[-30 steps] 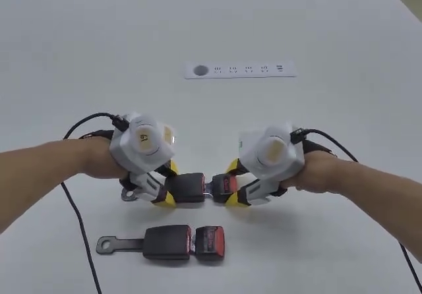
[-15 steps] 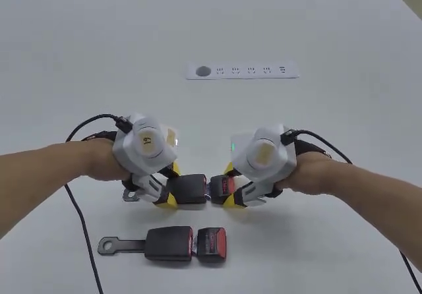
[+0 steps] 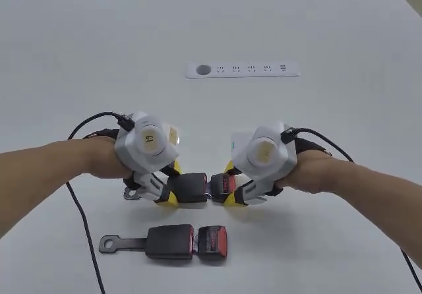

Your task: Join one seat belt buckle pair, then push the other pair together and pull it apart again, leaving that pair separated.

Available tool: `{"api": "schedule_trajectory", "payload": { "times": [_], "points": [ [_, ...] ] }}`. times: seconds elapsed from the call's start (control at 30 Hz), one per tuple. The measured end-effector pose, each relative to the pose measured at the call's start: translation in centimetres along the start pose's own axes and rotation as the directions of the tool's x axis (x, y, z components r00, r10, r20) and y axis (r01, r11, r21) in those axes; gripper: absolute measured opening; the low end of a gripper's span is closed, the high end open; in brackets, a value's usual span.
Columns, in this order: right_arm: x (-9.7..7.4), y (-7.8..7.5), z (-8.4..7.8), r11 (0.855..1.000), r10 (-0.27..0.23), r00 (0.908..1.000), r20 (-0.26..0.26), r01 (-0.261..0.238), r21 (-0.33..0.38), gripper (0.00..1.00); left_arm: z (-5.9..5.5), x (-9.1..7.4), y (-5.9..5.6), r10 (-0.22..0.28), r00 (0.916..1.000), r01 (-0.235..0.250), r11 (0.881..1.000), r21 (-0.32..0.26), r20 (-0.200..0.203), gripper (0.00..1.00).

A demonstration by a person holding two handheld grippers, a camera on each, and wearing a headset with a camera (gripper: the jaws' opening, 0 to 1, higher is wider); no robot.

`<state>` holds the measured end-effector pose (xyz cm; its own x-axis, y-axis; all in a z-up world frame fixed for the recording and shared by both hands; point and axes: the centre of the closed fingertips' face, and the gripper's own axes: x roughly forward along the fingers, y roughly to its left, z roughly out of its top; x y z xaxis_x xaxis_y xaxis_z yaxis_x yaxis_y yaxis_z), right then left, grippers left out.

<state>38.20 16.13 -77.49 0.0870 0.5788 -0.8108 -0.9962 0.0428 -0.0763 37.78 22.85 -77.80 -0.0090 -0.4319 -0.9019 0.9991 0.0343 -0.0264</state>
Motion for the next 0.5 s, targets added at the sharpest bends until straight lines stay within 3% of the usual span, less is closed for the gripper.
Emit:
{"api": "schedule_trajectory", "payload": {
  "times": [0.5],
  "points": [
    [-0.38, -0.06, -0.57, 1.0, 0.003, 0.9999, -0.011, -0.003, -0.008, 0.3, -0.44, 0.11, 0.32, 0.005, 0.9996, -0.005, 1.0, -0.007, -0.028, 0.32]
  ]
}}
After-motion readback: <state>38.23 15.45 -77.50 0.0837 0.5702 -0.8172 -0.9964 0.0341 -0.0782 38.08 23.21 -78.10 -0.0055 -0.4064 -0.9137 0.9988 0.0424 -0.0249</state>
